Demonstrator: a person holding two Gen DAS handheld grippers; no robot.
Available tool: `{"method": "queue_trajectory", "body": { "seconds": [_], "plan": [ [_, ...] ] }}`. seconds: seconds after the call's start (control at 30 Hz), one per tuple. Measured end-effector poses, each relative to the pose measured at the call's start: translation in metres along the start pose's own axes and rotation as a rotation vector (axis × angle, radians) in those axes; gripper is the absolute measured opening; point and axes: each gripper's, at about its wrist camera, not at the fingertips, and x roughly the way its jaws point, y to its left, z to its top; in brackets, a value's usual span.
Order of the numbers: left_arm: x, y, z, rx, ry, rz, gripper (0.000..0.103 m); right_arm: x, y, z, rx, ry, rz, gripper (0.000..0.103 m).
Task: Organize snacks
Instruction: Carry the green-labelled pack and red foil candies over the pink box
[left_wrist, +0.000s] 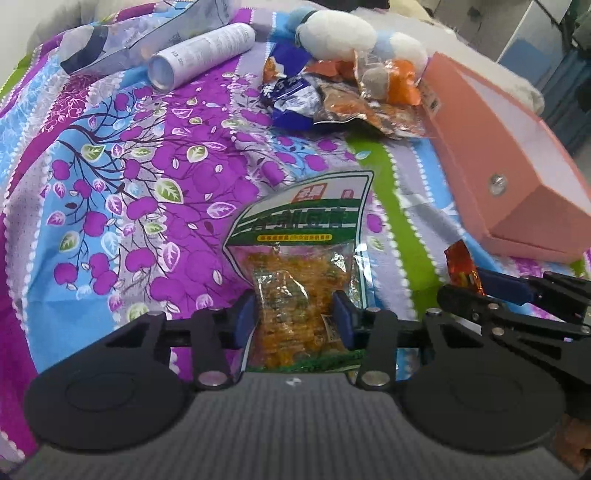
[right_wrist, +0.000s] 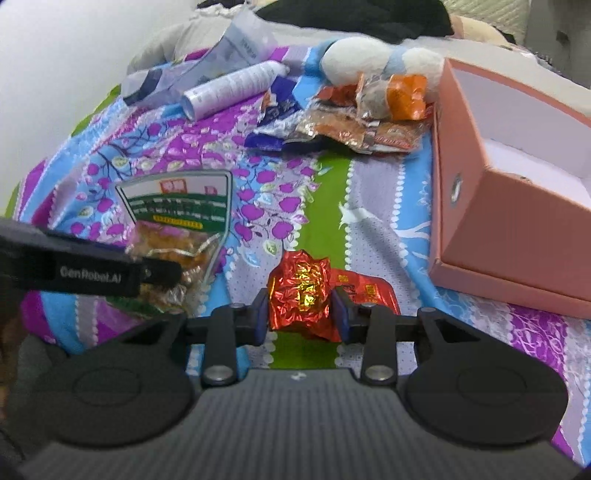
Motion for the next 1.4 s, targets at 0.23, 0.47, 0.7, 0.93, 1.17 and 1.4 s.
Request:
{"method": "queue_trajectory", "body": {
  "seconds": [0.23, 0.47, 0.7, 0.93, 1.17, 1.4],
  "plan": [
    [-0.028, -0.008, -0.002, -0.011, -0.041, -0.033, 0.05, -0.026, 0.002, 0.0, 0.03, -0.046, -0.011, 0.038],
    [-0.064, -0.015, 0.004, -0.038, -0.106, -0.081, 0.048, -0.058, 0.002, 0.004, 0.053, -0.11, -0.02, 0.038],
    [-0.095, -0.025, 0.007, -0.037, -0.161, -0.115, 0.047, -0.088, 0.001, 0.01, 0.07, -0.171, -0.024, 0.038],
    [-0.111, -0.04, 0.012, -0.025, -0.186, -0.153, 0.046, -0.112, -0.004, 0.012, 0.092, -0.219, -0.029, 0.038],
    [-0.114, -0.067, 0.026, 0.012, -0.206, -0.209, 0.045, -0.135, -0.025, 0.013, 0.145, -0.264, -0.069, 0.038],
    [-0.102, -0.104, 0.051, 0.076, -0.199, -0.266, 0.045, -0.141, -0.061, 0.023, 0.195, -0.294, -0.144, 0.038]
  ]
}}
